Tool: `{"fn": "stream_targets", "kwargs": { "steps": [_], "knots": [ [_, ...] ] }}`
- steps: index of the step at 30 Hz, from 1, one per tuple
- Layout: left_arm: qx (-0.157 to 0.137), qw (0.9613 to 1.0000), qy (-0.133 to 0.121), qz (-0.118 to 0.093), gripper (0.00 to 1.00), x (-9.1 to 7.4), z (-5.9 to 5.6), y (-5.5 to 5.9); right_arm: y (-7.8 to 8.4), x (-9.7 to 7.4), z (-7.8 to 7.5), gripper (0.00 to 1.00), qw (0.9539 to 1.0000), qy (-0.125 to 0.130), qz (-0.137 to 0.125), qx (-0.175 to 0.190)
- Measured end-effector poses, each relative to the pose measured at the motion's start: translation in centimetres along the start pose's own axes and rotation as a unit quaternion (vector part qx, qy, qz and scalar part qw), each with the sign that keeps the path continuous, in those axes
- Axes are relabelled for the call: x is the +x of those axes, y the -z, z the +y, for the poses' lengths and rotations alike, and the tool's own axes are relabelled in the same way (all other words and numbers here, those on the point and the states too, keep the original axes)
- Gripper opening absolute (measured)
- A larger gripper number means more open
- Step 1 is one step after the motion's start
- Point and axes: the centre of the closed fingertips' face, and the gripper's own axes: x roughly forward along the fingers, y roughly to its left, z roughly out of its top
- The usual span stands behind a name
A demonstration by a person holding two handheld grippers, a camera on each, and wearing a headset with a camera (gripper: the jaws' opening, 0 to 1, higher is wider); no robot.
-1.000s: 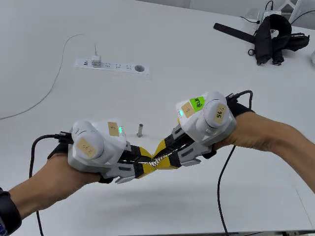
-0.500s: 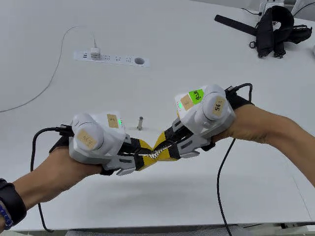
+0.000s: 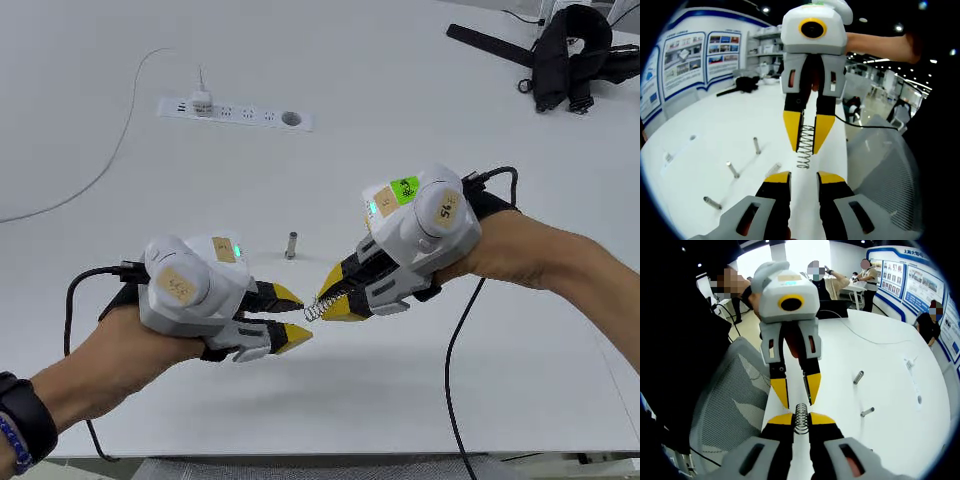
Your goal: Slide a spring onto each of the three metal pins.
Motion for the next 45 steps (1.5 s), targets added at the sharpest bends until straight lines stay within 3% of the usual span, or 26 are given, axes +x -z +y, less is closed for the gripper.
{"fn": "stream_targets", "kwargs": {
  "steps": [4, 12, 20, 24, 34, 45],
  "knots": [
    [-0.017, 0.9997, -0.017, -0.002, 0.22, -0.3, 0.6, 0.7, 1.3, 0.0, -1.3, 0.12, 0.9993, 0.022, 0.02, 0.021],
    [-0.048, 0.9976, -0.049, 0.004, 0.27, -1.1, 2.0, 2.7, 3.0, 0.0, -2.4, 0.12, 0.9982, 0.027, 0.046, 0.028],
    [-0.081, 0.9935, -0.08, 0.002, 0.33, -1.9, 3.2, 4.4, 4.6, 0.1, -4.3, 0.12, 0.9951, 0.04, 0.079, 0.046],
    [-0.094, 0.9901, -0.104, 0.005, 0.37, -2.5, 4.1, 5.4, 5.6, 0.1, -5.3, 0.12, 0.9918, 0.046, 0.11, 0.045],
    [-0.116, 0.9837, -0.136, 0.012, 0.44, -3.8, 5.3, 7.6, 5.8, 0.1, -8.1, 0.12, 0.9885, 0.059, 0.125, 0.061],
    [-0.137, 0.9779, -0.157, 0.015, 0.5, -4.8, 6.0, 8.9, 5.1, 1.2, -10.3, 0.12, 0.9879, 0.056, 0.133, 0.056]
  ]
}}
